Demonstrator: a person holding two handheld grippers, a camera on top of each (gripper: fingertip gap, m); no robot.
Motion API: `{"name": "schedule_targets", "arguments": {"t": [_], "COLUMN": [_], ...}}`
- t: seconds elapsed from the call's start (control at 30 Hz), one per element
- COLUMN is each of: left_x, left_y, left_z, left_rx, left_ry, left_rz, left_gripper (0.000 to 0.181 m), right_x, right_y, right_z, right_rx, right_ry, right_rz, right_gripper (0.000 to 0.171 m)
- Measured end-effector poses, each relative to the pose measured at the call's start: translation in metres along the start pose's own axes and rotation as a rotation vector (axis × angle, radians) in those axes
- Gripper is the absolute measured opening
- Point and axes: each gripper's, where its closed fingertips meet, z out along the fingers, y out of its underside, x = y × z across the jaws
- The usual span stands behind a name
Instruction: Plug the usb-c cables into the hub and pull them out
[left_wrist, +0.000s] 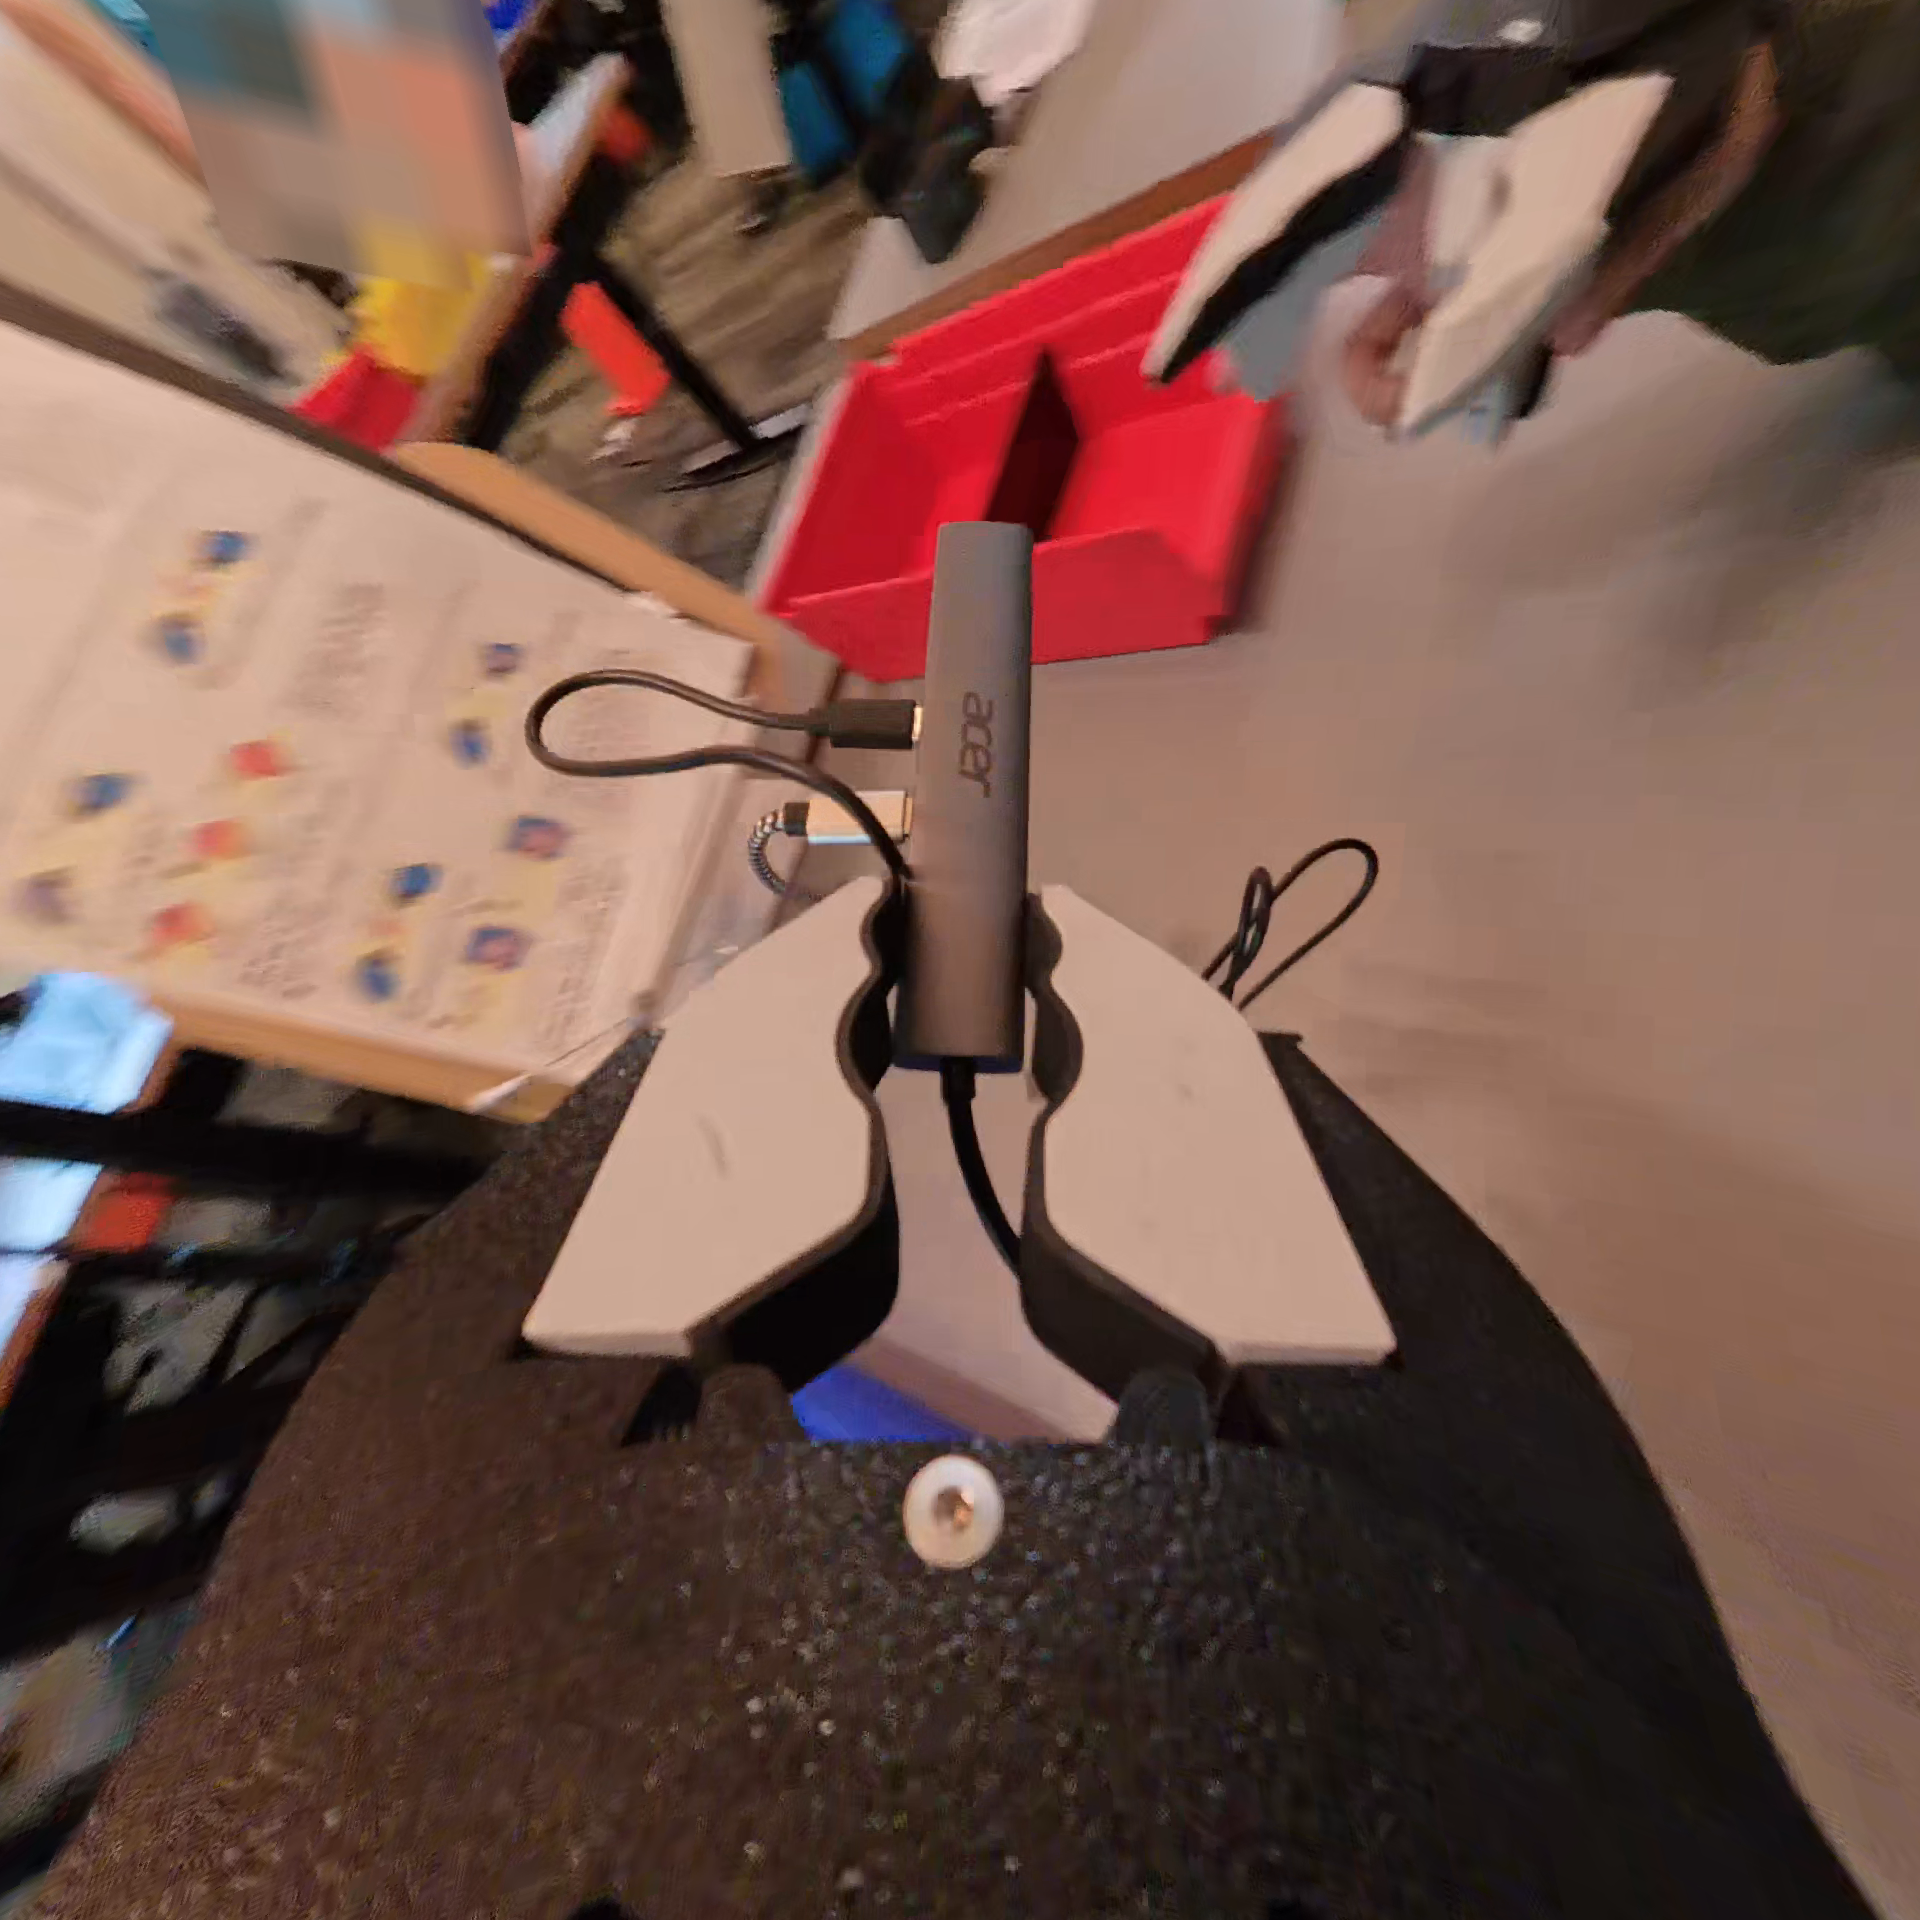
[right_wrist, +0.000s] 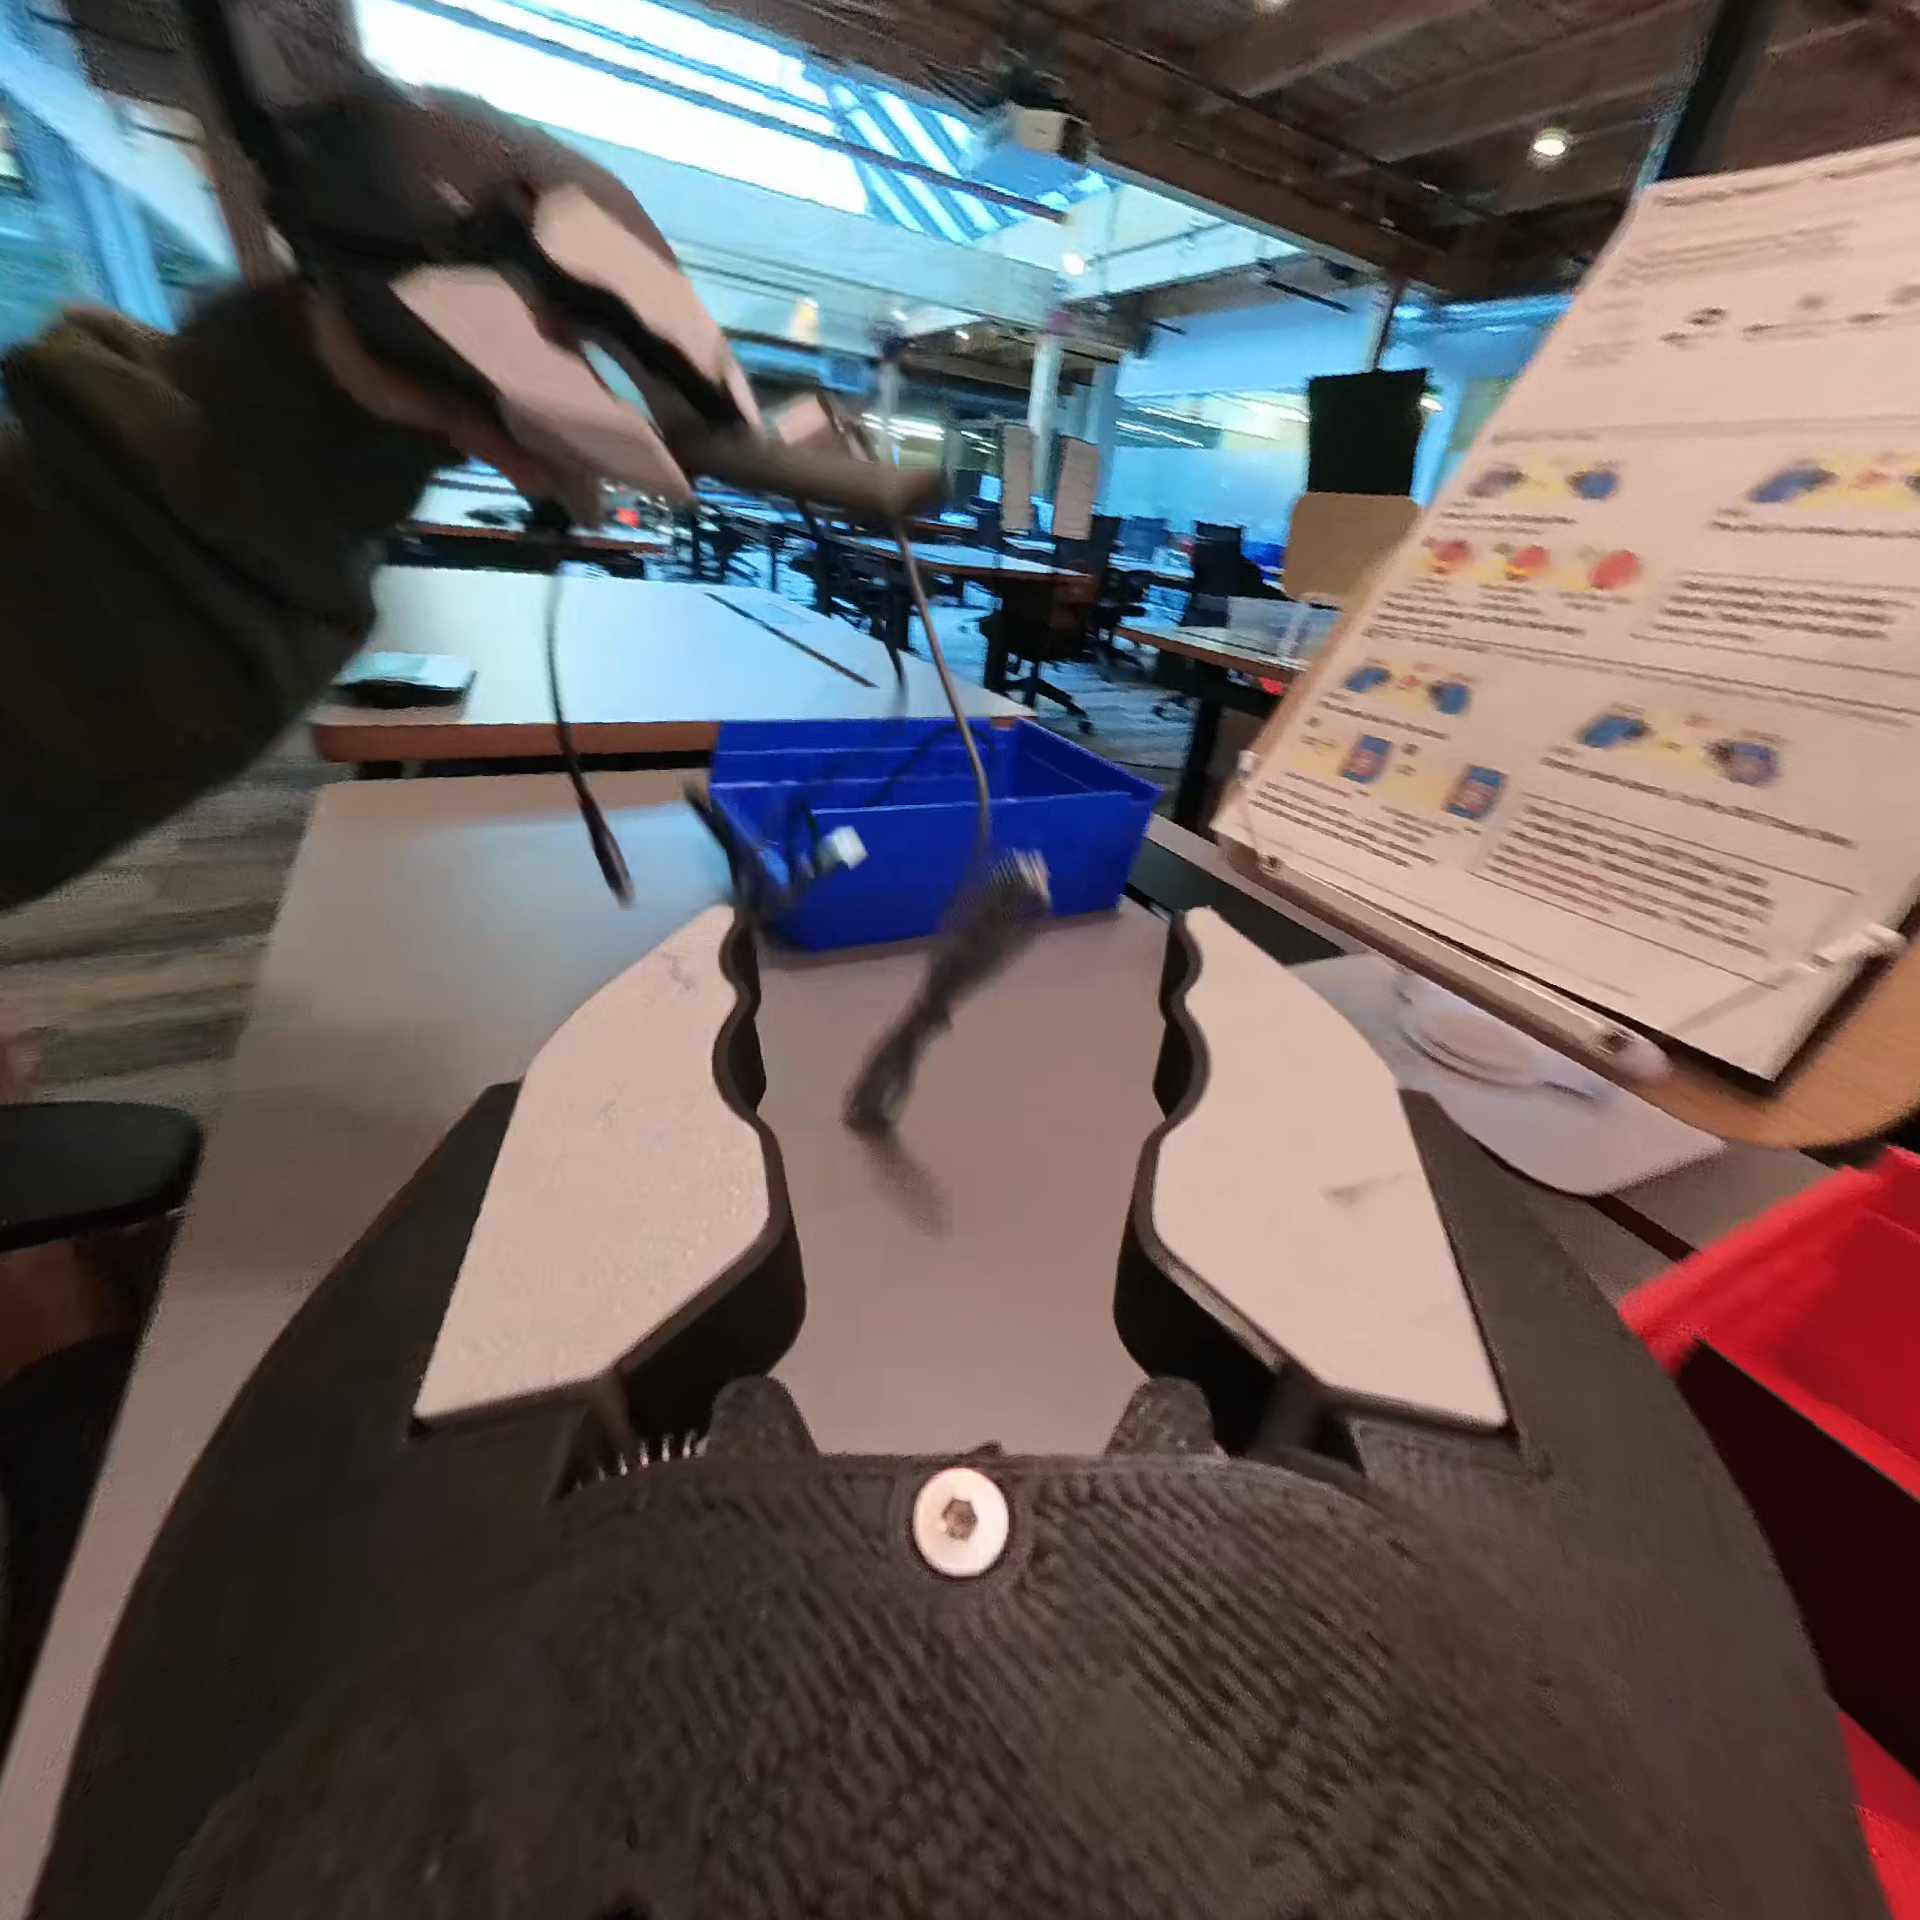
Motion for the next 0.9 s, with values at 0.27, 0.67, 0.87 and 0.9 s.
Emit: {"name": "schedule_targets", "arguments": {"t": [0.27, 0.67, 0.87, 0.9], "left_x": [0.096, 0.116, 0.109, 0.108], "left_y": [0.02, 0.02, 0.02, 0.019], "left_z": [0.067, 0.067, 0.068, 0.068], "left_rx": [0.039, 0.02, 0.06, 0.077], "left_ry": [0.348, 0.48, 0.497, 0.5], "left_rz": [0.132, 0.211, 0.139, 0.122], "left_gripper": [0.022, 0.022, 0.022, 0.022], "right_x": [-0.06, -0.083, -0.081, -0.08], "right_y": [0.029, 0.064, 0.056, 0.054], "right_z": [0.026, 0.025, 0.033, 0.034], "right_rx": [0.002, -0.179, -0.125, -0.11], "right_ry": [-0.385, -0.507, -0.356, -0.342], "right_rz": [0.368, 0.3, -0.089, -0.11], "right_gripper": [0.052, 0.045, 0.024, 0.024]}}
